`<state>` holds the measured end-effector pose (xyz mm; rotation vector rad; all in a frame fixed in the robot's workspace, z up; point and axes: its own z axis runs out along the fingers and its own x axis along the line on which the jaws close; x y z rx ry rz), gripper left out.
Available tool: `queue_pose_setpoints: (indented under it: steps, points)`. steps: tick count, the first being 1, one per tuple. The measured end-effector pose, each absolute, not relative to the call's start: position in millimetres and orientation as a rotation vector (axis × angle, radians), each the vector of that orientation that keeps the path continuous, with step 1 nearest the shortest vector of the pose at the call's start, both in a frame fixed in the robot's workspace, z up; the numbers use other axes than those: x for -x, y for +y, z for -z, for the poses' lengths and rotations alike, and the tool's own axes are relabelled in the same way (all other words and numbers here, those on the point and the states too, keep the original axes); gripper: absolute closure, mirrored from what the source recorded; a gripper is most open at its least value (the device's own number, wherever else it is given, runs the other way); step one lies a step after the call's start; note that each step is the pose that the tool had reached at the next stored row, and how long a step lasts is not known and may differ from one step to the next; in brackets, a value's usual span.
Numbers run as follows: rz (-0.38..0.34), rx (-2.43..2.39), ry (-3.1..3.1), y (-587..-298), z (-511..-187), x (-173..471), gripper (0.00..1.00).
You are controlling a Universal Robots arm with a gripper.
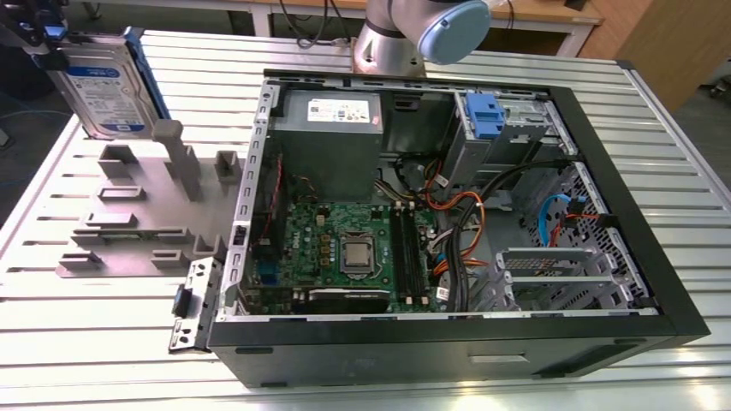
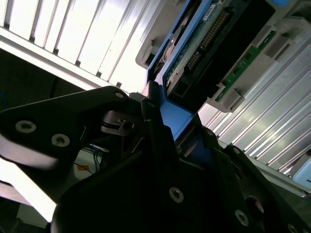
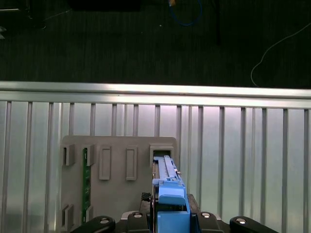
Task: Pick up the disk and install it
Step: 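Pick up the disk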
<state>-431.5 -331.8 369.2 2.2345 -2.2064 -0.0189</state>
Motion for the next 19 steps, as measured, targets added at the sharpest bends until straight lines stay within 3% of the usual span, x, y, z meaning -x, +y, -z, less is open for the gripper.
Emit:
queue_pose_setpoints:
  steps: [19]
  points:
    - [0.019,-2.235,-2.206,-332,-385,431,0.64]
